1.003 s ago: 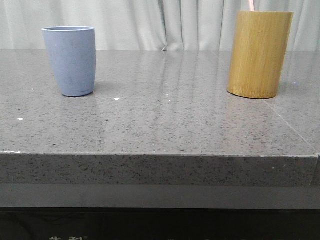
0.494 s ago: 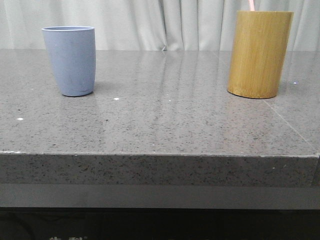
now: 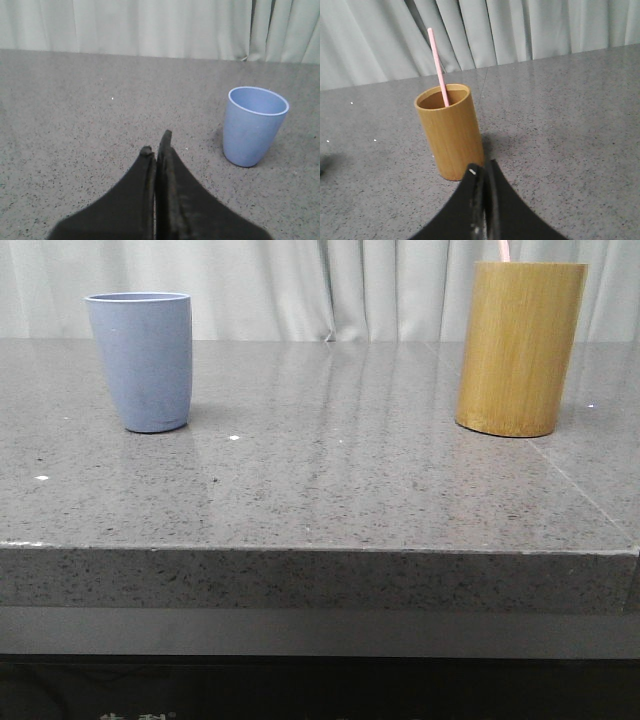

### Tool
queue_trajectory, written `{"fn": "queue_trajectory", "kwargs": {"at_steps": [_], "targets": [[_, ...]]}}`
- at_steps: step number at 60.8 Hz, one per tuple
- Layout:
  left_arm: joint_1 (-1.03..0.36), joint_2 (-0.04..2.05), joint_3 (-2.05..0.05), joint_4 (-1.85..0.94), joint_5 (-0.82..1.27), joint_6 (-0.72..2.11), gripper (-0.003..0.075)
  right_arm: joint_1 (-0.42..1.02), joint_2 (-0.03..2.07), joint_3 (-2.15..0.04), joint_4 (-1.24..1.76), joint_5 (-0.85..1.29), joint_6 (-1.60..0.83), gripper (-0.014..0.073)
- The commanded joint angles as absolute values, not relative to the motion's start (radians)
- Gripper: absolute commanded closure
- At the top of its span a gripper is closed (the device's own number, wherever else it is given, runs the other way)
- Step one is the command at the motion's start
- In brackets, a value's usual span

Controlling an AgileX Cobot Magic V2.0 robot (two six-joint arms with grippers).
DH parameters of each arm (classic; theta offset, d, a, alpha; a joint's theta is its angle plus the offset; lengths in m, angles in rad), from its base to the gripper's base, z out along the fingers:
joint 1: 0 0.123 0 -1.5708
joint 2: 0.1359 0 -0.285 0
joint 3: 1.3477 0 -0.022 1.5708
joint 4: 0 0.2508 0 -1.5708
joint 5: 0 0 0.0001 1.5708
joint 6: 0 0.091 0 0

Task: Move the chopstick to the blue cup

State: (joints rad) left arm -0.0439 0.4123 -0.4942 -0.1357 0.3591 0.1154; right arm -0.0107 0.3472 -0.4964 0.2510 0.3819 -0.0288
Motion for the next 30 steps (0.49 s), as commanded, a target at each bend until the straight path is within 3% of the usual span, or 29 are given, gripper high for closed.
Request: {"fn": "queue_trajectory", "kwargs": {"at_steps": [1, 8, 13, 16, 25, 30], "targets": [[-0.044, 0.503, -0.548, -0.137, 0.267, 0.110, 0.0738, -0.017, 0.429, -0.567, 0.234, 0.323, -0.042, 0.0651], [-0.044, 0.550, -0.551, -0.137, 0.230, 0.110, 0.0725, -0.017, 0.471, -0.574, 0.235, 0.311, -0.042, 0.0638], [-0.044, 0.553, -0.551, -0.137, 0.226, 0.110, 0.0651, -0.017, 0.473, -0.574, 0.235, 0.313, -0.042, 0.0547], [-0.044, 0.553, -0.551, -0.137, 0.221, 0.110, 0.0565, -0.017, 0.473, -0.574, 0.235, 0.313, -0.042, 0.0452], [-0.044, 0.553, -0.551, -0.137, 0.199, 0.110, 0.0170, -0.017, 0.473, -0.574, 0.235, 0.311, -0.042, 0.0081], [-0.044, 0.553, -0.551, -0.157, 0.179, 0.107, 0.0078, -0.017, 0.473, -0.574, 0.236, 0.311, -0.042, -0.0048]]}}
